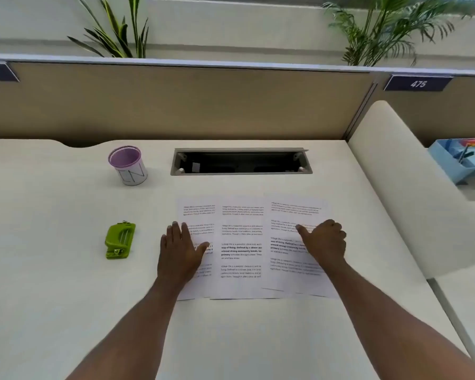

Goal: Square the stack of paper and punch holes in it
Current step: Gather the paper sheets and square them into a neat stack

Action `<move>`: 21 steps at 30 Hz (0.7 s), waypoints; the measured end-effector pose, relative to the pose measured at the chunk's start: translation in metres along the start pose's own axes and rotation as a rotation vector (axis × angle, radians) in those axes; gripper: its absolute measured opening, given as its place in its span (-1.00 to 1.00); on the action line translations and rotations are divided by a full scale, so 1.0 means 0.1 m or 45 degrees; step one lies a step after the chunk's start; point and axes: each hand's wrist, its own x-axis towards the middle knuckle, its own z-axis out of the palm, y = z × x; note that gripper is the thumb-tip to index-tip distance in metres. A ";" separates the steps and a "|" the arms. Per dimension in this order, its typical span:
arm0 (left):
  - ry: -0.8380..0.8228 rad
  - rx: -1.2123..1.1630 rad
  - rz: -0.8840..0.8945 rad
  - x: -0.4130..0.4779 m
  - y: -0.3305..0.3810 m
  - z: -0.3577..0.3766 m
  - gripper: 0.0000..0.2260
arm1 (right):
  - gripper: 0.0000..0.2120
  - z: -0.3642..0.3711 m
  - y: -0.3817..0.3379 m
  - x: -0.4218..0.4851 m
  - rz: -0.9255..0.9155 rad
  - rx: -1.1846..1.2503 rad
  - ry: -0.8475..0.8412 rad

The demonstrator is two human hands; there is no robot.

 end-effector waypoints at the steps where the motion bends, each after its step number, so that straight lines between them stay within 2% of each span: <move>1: -0.003 0.008 -0.014 0.00 0.00 0.01 -0.24 | -0.10 0.02 0.01 0.02 0.076 0.025 -0.034; 4: -0.001 -0.015 -0.021 0.01 0.03 0.04 -0.25 | -0.02 0.06 0.03 0.04 0.238 0.063 -0.117; 8: -0.051 -0.020 -0.003 0.03 0.12 0.13 -0.24 | 0.05 0.13 -0.02 0.00 0.300 0.057 -0.242; 17: -0.059 -0.136 -0.005 0.03 0.36 0.22 -0.23 | 0.01 0.35 -0.33 -0.16 0.228 0.030 -0.289; 21: -0.074 -0.283 -0.027 0.04 0.48 0.22 -0.26 | 0.05 0.44 -0.45 -0.24 0.156 0.012 -0.323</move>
